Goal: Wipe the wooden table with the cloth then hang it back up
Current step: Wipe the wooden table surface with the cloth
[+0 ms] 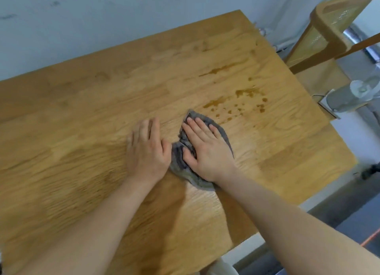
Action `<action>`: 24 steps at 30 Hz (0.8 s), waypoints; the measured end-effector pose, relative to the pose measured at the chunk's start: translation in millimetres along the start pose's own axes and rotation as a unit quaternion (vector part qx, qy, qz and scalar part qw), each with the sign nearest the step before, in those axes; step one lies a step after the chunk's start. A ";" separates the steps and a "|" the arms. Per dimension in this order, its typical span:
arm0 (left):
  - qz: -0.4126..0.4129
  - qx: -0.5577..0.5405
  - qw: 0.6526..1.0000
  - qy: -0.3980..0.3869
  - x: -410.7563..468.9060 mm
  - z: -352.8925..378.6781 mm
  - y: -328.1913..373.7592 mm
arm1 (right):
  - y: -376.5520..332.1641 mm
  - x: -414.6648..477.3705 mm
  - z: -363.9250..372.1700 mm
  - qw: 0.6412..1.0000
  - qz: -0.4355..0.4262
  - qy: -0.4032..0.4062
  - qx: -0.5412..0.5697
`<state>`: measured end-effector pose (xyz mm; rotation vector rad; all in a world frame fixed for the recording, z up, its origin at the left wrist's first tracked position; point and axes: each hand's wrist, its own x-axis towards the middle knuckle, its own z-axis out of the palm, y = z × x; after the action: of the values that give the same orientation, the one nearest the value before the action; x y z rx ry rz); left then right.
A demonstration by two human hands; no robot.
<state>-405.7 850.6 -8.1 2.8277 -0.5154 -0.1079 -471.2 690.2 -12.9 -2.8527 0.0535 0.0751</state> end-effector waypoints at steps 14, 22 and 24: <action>-0.047 -0.008 0.997 0.057 51.9 12.3 25.2 | 35.8 -28.5 -13.7 0.993 -0.099 -0.041 0.041; -0.080 -0.027 0.995 0.055 52.8 12.0 23.7 | 11.3 129.3 -13.6 0.999 -0.027 -0.017 0.033; -0.077 -0.036 0.994 0.065 51.0 12.2 25.0 | 13.7 109.7 -13.4 0.998 -0.037 0.000 0.053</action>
<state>-367.9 806.9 -14.3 2.7778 -0.2593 0.0281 -361.6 670.1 -10.2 -2.7453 -0.0455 0.0559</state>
